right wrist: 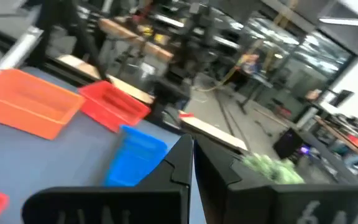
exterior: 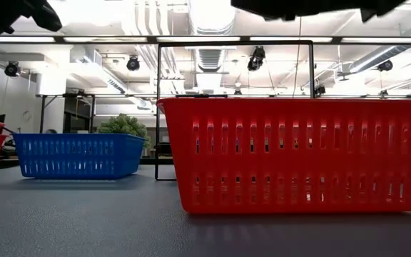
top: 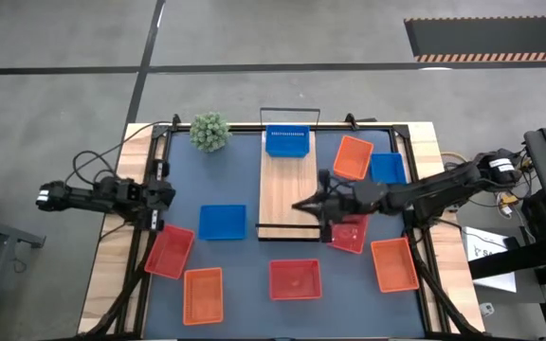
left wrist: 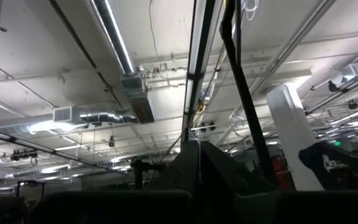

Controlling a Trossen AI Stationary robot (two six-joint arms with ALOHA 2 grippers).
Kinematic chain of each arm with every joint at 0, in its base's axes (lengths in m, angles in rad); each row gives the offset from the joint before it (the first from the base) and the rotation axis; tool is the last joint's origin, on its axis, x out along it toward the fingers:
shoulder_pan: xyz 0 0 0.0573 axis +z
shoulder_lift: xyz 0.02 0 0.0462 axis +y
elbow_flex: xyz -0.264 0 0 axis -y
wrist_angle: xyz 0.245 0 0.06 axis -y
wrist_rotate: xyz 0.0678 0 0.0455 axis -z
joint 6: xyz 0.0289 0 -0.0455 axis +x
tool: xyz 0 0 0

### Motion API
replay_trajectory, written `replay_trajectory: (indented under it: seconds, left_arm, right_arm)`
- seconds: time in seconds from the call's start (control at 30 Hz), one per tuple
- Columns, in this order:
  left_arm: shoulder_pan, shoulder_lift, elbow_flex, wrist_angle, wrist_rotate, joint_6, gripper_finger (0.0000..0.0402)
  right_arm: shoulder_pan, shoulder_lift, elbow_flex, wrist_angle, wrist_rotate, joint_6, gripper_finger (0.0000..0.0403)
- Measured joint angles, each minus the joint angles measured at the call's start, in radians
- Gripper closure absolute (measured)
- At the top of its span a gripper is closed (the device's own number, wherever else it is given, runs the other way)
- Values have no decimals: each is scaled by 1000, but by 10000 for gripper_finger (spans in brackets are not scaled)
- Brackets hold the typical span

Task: Stack baskets on shelf by color
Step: Stack the left blue bin on top of the blue bin on the shelf

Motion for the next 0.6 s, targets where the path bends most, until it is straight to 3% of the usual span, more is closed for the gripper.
replay_trajectory:
  seconds: [0.27, 0.6]
  left_arm:
    - [0, 144, 0, 178, 0, -8, 402]
    - [0, 345, 33, 279, -31, -225, 402]
  right_arm:
    - [-79, -85, -130, 134, -22, 0, 394]
    - [-80, -178, -163, 123, -33, 32, 394]
